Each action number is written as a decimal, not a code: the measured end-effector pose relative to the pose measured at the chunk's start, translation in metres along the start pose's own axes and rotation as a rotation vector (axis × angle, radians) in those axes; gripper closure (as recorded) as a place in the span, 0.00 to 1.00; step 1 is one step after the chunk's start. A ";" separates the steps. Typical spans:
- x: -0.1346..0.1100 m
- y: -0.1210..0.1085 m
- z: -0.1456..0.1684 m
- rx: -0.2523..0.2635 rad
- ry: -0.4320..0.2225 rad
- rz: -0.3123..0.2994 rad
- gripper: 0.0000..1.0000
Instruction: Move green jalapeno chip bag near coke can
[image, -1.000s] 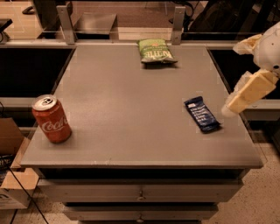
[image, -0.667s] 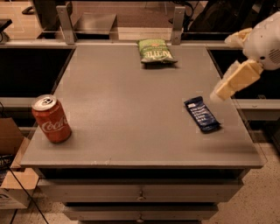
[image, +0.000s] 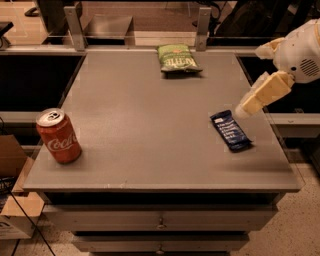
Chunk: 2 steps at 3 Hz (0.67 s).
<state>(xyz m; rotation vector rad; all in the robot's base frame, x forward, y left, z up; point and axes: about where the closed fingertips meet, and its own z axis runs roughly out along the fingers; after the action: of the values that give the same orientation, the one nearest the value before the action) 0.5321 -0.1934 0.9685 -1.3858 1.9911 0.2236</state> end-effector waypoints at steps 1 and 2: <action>-0.018 -0.019 0.032 0.003 -0.095 0.016 0.00; -0.040 -0.052 0.069 0.028 -0.177 0.019 0.00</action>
Offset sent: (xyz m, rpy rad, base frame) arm 0.1500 0.0694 -0.0182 0.2458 -0.1546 0.0149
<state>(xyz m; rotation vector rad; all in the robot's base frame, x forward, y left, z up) 0.6156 -0.1503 0.9545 -1.2843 1.8548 0.3154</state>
